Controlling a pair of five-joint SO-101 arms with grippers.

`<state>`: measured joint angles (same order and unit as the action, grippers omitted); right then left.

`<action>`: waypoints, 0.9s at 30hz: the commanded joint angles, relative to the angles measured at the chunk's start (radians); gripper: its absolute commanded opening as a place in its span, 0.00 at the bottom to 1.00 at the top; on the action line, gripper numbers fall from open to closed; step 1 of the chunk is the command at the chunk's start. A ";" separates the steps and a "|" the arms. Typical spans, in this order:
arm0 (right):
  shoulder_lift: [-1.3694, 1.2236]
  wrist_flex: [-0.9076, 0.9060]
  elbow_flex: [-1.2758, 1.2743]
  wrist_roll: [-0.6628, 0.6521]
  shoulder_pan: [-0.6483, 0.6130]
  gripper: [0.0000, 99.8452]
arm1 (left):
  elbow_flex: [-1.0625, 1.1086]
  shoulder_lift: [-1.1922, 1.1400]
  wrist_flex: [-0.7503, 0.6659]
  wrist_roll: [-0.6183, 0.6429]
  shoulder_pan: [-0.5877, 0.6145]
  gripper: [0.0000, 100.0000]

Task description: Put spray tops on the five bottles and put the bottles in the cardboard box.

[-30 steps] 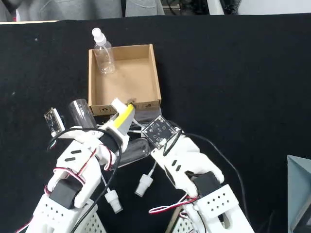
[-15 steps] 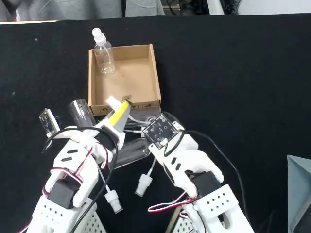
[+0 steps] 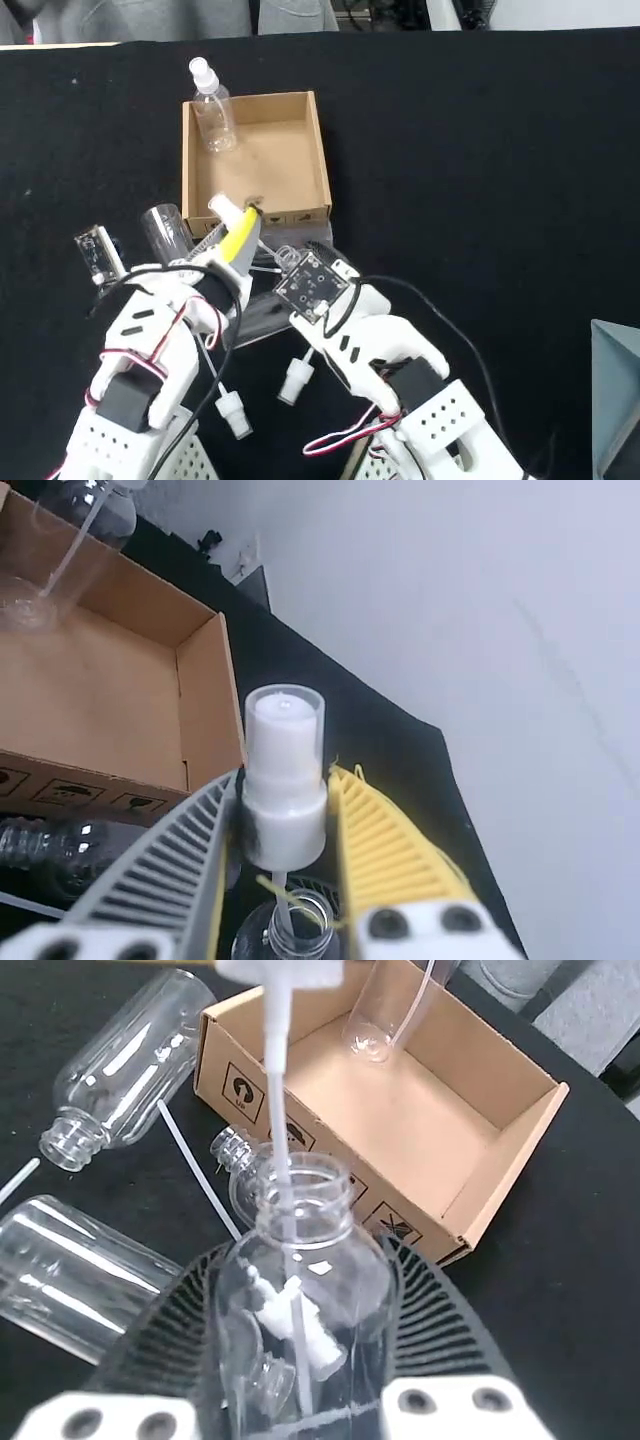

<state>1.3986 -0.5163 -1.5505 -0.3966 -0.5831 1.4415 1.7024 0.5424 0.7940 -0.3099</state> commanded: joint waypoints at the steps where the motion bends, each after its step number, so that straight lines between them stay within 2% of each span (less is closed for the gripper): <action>1: 0.030 0.032 0.004 0.000 -0.020 0.09 | 0.027 0.110 0.002 -0.083 0.002 0.03; 7: 0.030 0.003 -0.007 0.005 -0.020 0.09 | 0.059 0.120 -0.002 -0.147 -0.039 0.03; 14: 0.031 0.006 -0.007 0.005 0.025 0.09 | 0.062 0.120 0.002 -0.161 -0.045 0.03; 23: 0.031 0.006 -0.010 0.005 0.023 0.09 | 0.061 0.117 0.044 -0.186 -0.045 0.03; 27: 0.031 0.005 -0.013 0.005 0.023 0.09 | 0.067 0.114 0.060 -0.207 -0.047 0.13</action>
<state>1.3986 -0.5178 -1.5658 -0.3966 -0.5846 1.5060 1.8236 0.5792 0.6160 -0.3452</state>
